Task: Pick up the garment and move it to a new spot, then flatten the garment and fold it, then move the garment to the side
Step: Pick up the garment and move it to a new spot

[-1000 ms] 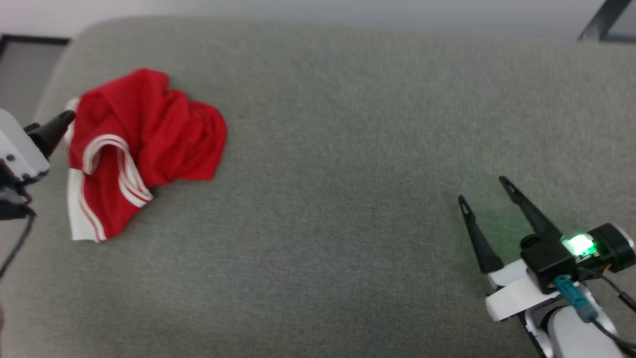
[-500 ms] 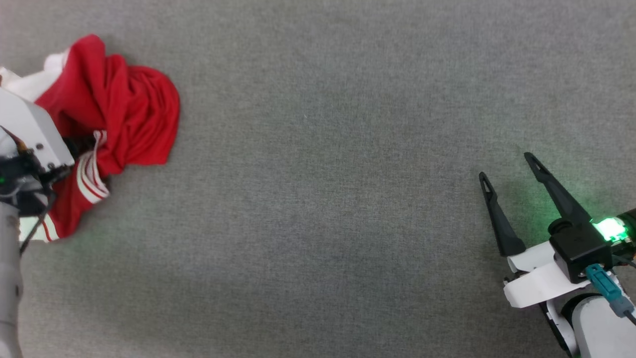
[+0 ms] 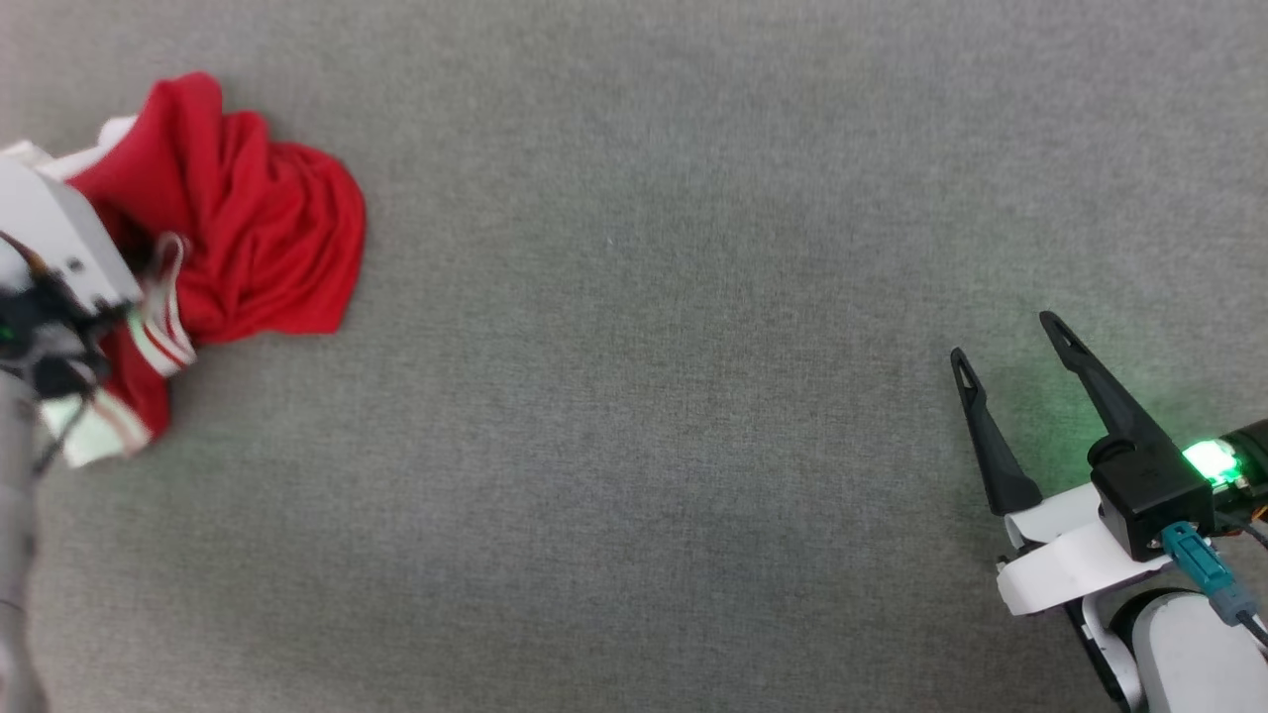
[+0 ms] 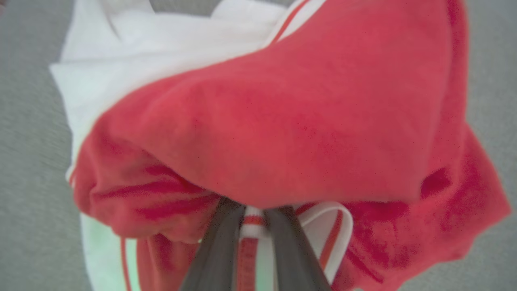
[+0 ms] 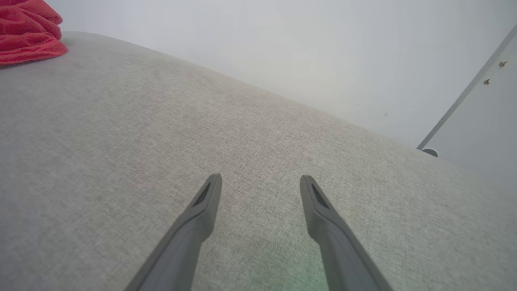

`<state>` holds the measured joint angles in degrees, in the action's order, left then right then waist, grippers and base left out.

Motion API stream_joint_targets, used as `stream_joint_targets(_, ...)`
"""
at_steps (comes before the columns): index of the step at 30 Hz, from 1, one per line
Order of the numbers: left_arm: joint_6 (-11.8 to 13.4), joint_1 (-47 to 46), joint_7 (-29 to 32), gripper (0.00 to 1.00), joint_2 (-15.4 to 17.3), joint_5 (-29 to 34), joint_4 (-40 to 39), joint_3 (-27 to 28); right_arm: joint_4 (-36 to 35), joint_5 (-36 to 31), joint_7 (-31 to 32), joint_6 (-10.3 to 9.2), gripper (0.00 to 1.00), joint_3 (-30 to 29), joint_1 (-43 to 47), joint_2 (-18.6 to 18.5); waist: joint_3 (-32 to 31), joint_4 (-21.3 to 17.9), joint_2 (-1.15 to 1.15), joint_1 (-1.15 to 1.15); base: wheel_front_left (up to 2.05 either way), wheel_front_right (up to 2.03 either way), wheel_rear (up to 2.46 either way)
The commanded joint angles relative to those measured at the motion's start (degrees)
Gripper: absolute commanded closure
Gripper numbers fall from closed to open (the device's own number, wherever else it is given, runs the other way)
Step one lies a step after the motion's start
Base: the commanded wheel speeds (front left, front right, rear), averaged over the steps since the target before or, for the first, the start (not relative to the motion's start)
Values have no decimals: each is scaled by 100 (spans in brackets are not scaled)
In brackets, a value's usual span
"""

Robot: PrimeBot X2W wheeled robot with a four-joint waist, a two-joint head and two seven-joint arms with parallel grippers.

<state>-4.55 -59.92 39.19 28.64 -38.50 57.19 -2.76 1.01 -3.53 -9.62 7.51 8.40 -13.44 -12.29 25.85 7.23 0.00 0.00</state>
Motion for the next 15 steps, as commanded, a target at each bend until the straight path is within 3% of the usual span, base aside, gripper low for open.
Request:
stream_joint_targets(1, -30, -187, -126, 100, 146, 116, -80, -41, 44, 81, -56, -4, 0, -7, 75, 40, -236, 32, 0, 0, 0, 0, 0)
stream_joint_targets(8, -95, -652, -685, 100, 371, 387, -683, -222, 317, 109, -193, -4, 0, -10, 109, 225, -732, 86, 0, 0, 0, 0, 0)
stream_joint_targets(15, -107, -894, -868, 100, 353, 556, -1512, -398, 537, 87, -303, -4, 0, 11, 57, 394, -1109, 57, 0, 0, 0, 0, 0)
